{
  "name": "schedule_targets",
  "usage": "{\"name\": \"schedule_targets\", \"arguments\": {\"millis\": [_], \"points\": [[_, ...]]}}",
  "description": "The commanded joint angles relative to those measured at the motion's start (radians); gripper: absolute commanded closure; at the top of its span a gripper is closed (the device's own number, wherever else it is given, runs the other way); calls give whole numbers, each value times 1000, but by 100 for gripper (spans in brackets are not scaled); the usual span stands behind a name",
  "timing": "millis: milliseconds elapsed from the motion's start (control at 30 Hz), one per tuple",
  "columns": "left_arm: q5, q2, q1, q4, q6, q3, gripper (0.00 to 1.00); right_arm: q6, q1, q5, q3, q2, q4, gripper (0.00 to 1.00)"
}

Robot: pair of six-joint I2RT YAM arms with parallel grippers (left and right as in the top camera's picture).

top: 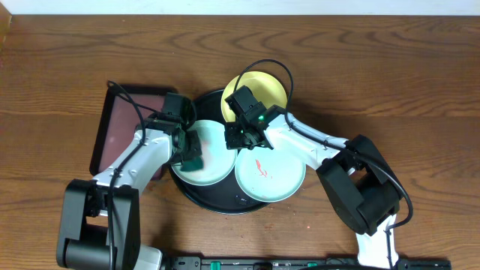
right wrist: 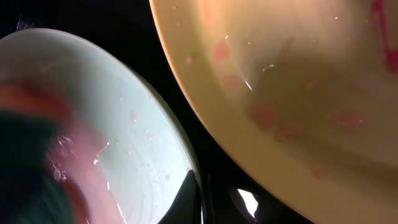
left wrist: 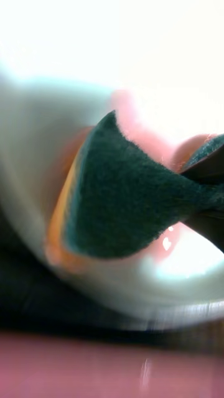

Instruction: Clean dirty plates on tray and stack at the side

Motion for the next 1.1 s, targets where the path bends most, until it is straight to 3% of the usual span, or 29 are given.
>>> {"name": "schedule_targets", "arguments": {"millis": [0, 167, 400, 500, 767, 1067], "points": [[333, 7, -26, -19, 116, -13, 92, 2, -5, -23, 20, 17, 2, 99], [280, 7, -20, 83, 104, -13, 93, 3, -5, -23, 20, 17, 2, 99], [-111, 6, -18, 231, -35, -3, 93, 3, -5, -23, 20, 17, 2, 99], [-153, -2, -2, 150, -36, 83, 92, 3, -5, -23, 20, 17, 2, 99], [-153, -52, 111, -277, -46, 443, 93, -10, -6, -26, 31, 17, -2, 99], [-153, -70, 328, -352, -39, 483, 93, -254, -1, 40, 180, -71, -183, 99]]}}
